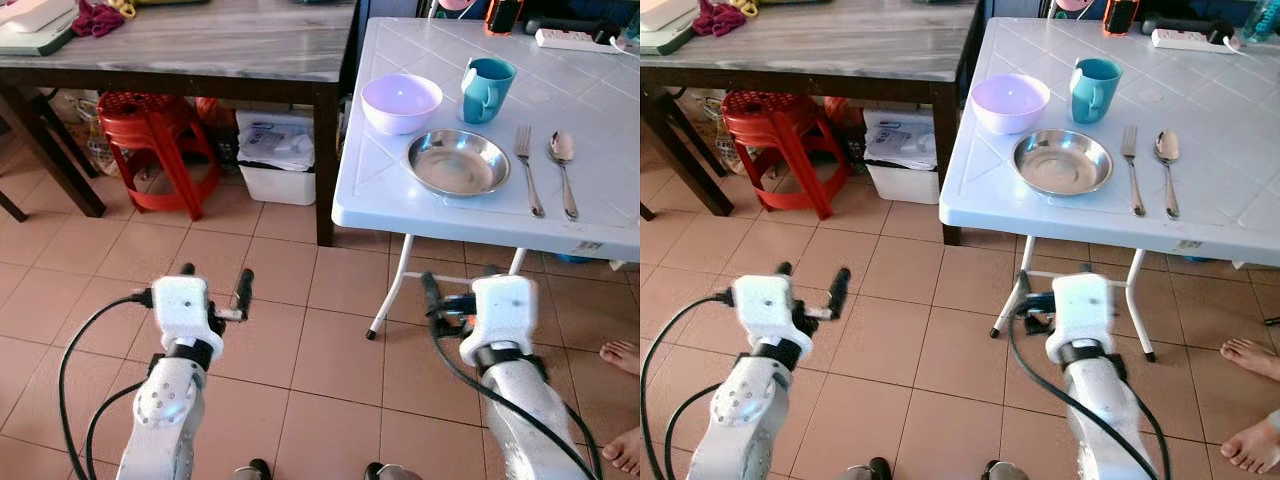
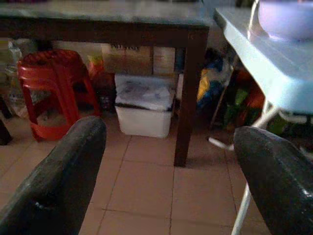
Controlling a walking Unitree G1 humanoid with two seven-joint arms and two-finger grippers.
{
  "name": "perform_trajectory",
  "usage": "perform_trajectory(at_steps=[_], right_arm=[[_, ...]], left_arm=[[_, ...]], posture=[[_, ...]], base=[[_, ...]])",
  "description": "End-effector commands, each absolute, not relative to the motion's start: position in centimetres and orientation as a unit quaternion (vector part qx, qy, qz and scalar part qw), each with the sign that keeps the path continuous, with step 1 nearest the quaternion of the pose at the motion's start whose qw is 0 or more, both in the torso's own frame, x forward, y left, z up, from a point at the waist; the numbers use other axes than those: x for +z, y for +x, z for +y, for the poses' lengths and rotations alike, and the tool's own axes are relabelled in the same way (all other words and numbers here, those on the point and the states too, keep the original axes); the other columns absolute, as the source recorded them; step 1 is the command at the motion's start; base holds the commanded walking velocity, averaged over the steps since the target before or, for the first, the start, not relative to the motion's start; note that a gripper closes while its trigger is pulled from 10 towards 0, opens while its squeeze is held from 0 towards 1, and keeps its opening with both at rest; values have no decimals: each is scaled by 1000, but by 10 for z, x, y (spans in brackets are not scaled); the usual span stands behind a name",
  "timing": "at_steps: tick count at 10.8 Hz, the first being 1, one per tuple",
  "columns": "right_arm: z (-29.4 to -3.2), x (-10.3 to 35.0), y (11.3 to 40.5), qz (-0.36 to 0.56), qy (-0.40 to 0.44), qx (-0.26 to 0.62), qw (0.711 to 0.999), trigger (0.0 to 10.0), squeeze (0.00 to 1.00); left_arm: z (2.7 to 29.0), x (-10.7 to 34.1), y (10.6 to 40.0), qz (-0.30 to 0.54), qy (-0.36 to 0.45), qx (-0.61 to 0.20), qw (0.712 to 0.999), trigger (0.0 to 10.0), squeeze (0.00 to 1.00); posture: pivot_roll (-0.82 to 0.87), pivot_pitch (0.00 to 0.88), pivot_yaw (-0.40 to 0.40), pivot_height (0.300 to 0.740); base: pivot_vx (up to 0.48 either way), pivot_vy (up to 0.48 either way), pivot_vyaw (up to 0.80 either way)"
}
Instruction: Setting the table
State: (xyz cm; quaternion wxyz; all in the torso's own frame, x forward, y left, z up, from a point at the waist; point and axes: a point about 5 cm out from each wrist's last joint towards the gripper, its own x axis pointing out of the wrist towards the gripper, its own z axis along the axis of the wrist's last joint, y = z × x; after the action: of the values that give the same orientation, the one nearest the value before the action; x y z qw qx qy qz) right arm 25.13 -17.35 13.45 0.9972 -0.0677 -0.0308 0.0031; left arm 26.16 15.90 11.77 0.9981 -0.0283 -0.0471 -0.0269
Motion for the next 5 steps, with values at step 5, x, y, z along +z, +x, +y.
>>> perform_trajectory(at_steps=[5], right_arm=[[-179,143,249,-43,-41,-12,998,10000,0]], left_arm=[[163,129,267,-66,-23,-16,997,10000,0]], posture=[[-129,202,48,740]], base=[[0,0,0]])
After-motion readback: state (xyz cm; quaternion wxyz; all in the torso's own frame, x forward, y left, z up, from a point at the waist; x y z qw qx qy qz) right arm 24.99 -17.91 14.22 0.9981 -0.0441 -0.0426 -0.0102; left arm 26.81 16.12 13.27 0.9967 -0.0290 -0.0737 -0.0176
